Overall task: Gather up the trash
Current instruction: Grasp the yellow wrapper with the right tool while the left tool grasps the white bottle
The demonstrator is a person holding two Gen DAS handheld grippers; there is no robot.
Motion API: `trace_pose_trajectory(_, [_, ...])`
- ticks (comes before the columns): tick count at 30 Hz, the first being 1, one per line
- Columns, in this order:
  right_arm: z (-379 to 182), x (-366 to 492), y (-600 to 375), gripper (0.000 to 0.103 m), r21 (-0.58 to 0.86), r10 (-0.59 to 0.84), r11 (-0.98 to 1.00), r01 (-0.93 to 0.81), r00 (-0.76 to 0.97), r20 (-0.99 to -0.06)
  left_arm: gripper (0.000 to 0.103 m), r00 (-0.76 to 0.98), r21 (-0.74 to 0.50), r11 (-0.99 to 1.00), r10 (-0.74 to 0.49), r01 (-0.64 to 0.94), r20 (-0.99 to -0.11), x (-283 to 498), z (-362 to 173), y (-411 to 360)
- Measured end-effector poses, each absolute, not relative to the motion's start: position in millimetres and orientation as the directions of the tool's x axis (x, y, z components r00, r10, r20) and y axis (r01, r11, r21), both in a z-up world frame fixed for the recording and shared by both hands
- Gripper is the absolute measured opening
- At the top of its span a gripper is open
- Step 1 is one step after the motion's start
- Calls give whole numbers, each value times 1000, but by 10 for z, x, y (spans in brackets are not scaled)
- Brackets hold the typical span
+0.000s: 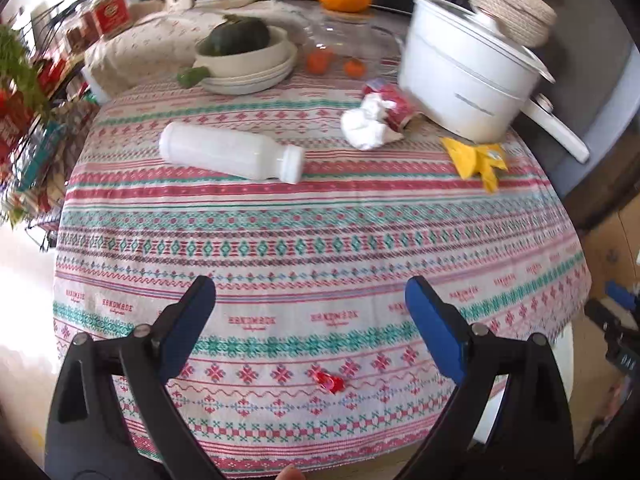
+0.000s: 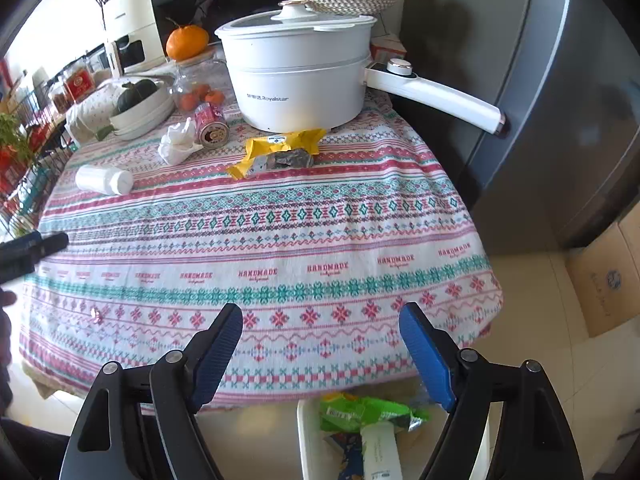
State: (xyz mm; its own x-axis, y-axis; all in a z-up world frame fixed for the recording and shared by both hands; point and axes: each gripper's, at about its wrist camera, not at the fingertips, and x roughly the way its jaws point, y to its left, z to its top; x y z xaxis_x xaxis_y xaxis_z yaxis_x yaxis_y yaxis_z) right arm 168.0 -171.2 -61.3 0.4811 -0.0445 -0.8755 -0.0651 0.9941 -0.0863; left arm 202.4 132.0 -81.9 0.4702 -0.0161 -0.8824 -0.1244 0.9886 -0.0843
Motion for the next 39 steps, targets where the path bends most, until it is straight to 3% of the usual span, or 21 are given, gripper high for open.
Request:
trace_pose_trajectory(6, [-742, 2004, -1545, 82, -98, -45, 991, -89, 466, -884, 96, 426, -93, 945, 52, -314, -903, 2493, -1037, 1831])
trace_pose_trajectory(13, [-880, 2324, -1483, 82, -63, -30, 996, -59, 448, -894, 96, 439, -177, 869, 50, -462, -897, 2968, -1195, 2159])
trace_pose_trajectory(18, [-969, 2496, -1459, 82, -76, -46, 996, -50, 446, -894, 96, 409, -118, 830, 140, -545, -902, 3263, -1314, 2239])
trace_pose_trajectory(23, [-990, 2643, -1479, 82, -58, -45, 998, -13, 467, -883, 95, 371, -95, 814, 155, -574, -916, 3484, -1445, 2254])
trace_pose_trajectory(25, [-990, 2709, -1490, 82, -41, -40, 999, 8, 476, -878, 87, 349, -92, 808, 146, -582, -926, 3534, -1511, 2257])
trace_pose_trajectory(29, [-1003, 2853, -1524, 82, 18, -13, 998, 58, 490, -872, 76, 353, -97, 832, 124, -546, -928, 3575, -1560, 2224])
trace_pose_trajectory(34, [-1065, 3030, -1527, 82, 99, 36, 990, 96, 507, -861, 64, 385, -77, 923, 80, -377, -919, 3535, -1525, 1992])
trace_pose_trajectory(39, [-1197, 3190, -1530, 82, 173, 75, 976, 132, 543, -837, 58, 398, -111, 966, -9, -233, -917, 3395, -1482, 1829])
